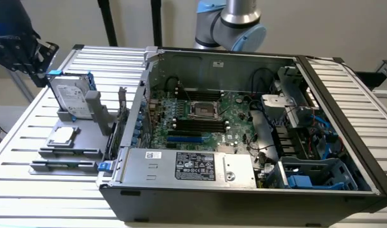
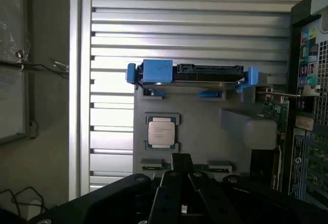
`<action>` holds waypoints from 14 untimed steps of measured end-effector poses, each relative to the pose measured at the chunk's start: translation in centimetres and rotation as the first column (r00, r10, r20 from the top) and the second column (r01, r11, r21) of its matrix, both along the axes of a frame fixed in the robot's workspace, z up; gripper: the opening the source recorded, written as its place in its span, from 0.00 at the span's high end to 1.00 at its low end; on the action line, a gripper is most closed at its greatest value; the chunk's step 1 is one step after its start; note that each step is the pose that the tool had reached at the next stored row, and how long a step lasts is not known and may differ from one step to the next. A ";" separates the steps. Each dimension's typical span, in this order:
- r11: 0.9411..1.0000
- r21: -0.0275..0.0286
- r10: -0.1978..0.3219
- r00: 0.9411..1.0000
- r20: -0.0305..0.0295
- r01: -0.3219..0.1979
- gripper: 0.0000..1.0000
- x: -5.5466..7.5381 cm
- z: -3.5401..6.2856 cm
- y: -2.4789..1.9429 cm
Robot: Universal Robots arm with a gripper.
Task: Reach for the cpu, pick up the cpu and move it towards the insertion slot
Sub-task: 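Pick up the cpu and move it towards the insertion slot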
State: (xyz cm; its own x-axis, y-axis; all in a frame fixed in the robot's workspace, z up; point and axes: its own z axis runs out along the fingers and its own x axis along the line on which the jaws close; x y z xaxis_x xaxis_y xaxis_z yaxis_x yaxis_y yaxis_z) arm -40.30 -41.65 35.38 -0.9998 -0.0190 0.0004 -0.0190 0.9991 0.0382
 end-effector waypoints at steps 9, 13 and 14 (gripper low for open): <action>1.000 0.000 0.000 1.000 -0.001 0.000 0.89 -1.4 -0.07 0.02; 1.000 0.000 0.000 1.000 -0.002 0.000 0.88 -1.4 -0.07 0.02; 1.000 0.000 0.000 1.000 -0.002 0.000 0.82 -1.4 -0.07 0.02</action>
